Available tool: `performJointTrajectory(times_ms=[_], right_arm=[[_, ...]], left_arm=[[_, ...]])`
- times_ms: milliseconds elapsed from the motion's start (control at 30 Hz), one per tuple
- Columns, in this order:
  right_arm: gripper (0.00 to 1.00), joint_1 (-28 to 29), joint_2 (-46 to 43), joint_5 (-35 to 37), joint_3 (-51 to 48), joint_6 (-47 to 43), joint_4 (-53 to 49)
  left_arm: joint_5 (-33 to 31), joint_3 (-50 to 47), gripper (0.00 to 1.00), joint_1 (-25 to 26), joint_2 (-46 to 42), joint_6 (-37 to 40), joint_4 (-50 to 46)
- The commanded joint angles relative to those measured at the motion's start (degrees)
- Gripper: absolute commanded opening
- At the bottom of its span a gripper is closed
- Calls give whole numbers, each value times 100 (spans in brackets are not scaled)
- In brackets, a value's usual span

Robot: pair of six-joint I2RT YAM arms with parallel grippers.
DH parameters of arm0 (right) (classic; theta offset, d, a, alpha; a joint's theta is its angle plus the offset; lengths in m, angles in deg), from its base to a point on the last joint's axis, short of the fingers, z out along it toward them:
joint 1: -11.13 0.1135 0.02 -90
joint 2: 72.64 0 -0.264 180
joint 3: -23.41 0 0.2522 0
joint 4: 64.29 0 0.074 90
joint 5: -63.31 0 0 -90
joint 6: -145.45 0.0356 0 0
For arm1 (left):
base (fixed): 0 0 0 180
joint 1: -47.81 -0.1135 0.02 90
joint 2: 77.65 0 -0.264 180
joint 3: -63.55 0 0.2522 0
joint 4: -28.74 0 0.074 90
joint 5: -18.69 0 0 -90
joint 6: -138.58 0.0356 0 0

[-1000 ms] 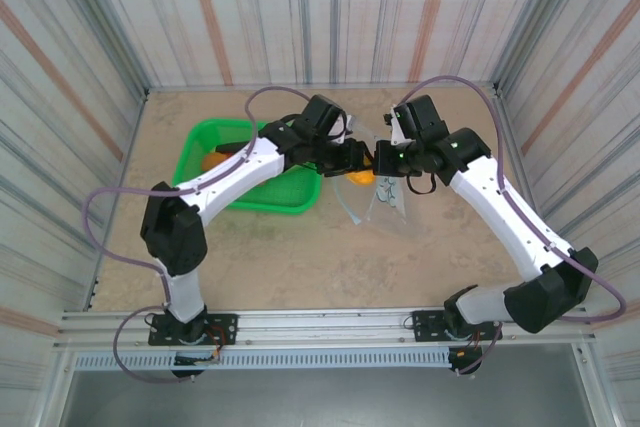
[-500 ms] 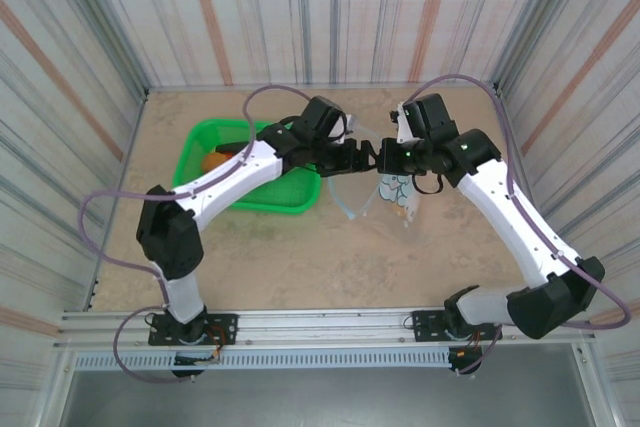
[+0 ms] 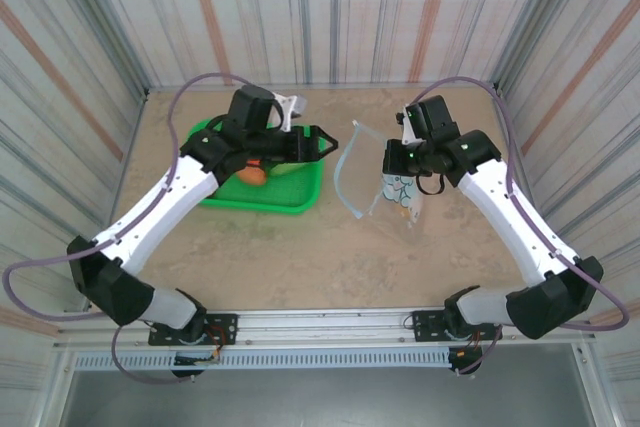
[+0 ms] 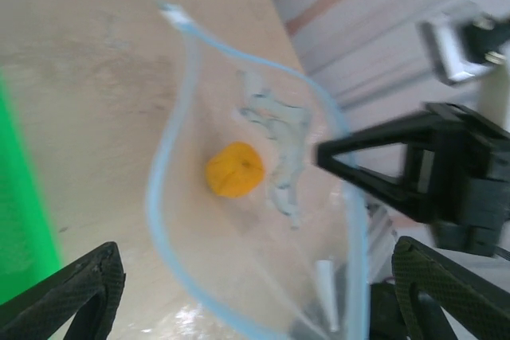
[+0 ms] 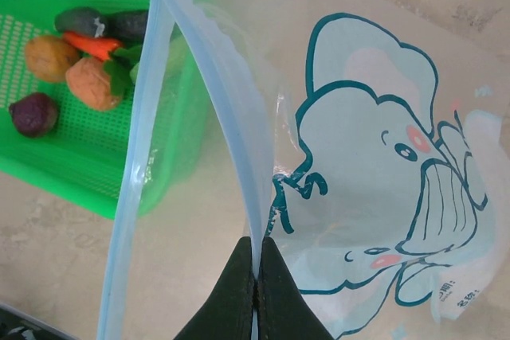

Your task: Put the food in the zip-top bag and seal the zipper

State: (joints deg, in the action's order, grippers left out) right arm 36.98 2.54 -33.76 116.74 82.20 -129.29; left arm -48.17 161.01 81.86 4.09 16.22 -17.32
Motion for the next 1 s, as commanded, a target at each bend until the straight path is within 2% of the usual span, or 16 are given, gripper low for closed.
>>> performJointTrajectory(times_ms=[0, 33, 133, 267, 367, 533, 700, 967], right_arm=[[0, -18, 67, 180, -95, -165, -106], [0, -18, 86, 179, -95, -158, -108], [0, -18, 102, 175, -124, -137, -68], [0, -3, 145, 213, -170, -117, -45], [0, -1, 171, 196, -212, -99, -8], [0, 0, 176, 248, -209, -97, 3], [0, 1, 158, 249, -205, -97, 12], [0, -5, 103, 273, -233, -152, -20]], left_arm=[[-1152, -169, 89, -498, -228, -362, -967], [-1433, -187, 89, -695, -220, -604, -1263], [-1677, -479, 88, -1309, -192, -1167, -1654], [-1944, -898, 86, -1861, -105, -1596, -1627], [-2264, -782, 85, -1923, 327, -1616, -1686], [-2139, -660, 82, -1956, 1124, -1906, -1469], [-2307, -623, 79, -1974, 1672, -2272, -1137], [-2433, -523, 76, -1976, 2340, -2323, -711]])
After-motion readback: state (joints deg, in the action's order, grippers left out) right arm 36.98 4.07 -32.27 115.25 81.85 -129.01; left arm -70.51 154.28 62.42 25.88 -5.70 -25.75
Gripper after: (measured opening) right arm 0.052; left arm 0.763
